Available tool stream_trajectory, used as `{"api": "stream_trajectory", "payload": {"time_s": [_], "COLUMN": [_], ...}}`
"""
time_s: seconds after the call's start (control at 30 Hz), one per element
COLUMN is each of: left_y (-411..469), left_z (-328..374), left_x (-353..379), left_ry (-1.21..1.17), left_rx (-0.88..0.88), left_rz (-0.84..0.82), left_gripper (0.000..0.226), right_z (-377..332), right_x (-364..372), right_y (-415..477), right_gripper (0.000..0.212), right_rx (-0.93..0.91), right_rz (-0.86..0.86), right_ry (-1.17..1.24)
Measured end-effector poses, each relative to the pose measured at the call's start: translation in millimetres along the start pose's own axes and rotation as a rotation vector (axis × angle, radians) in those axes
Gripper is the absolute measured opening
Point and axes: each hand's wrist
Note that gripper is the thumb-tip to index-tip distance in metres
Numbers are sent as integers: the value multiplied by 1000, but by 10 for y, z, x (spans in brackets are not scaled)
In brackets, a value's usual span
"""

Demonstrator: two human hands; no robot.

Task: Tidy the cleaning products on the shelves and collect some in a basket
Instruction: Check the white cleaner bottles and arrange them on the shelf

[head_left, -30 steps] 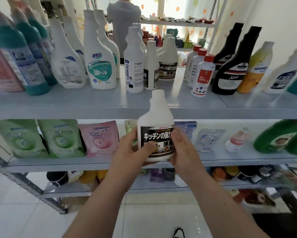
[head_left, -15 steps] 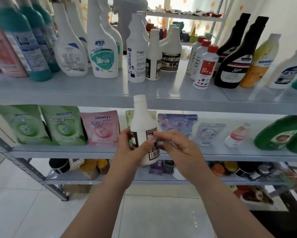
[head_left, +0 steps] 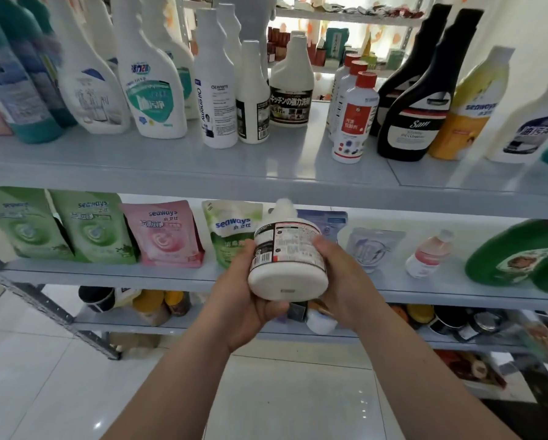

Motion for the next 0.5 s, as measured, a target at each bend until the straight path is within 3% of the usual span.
{"api": "stream_trajectory", "payload": {"time_s": [0.1,0.3,0.4,0.5], "left_y": [63,154,204,211], "left_z": [-3,-77,-124,-163], "left_x": [77,258,324,389], "left_ry": [144,254,99,114], "left_rx": [78,281,263,196], "left_rz": [18,91,142,8], "left_gripper": [40,37,38,34], "right_z": [-40,-230,-262,-257], "right_x": [-134,-303,-360,-321], "right_y": [51,62,95,126], "right_gripper": [48,70,60,45], "right_rx": [-94,-288,-241,-118], "right_rz": [-40,-199,-260,-280], "right_ry": [-37,-308,-269,-274]}}
Point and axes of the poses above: each hand's wrist, its own y-axis towards the middle knuckle, its own x-axis out of the palm, z = x × y, and after that the axes turned 5 degrees about z, right-handed
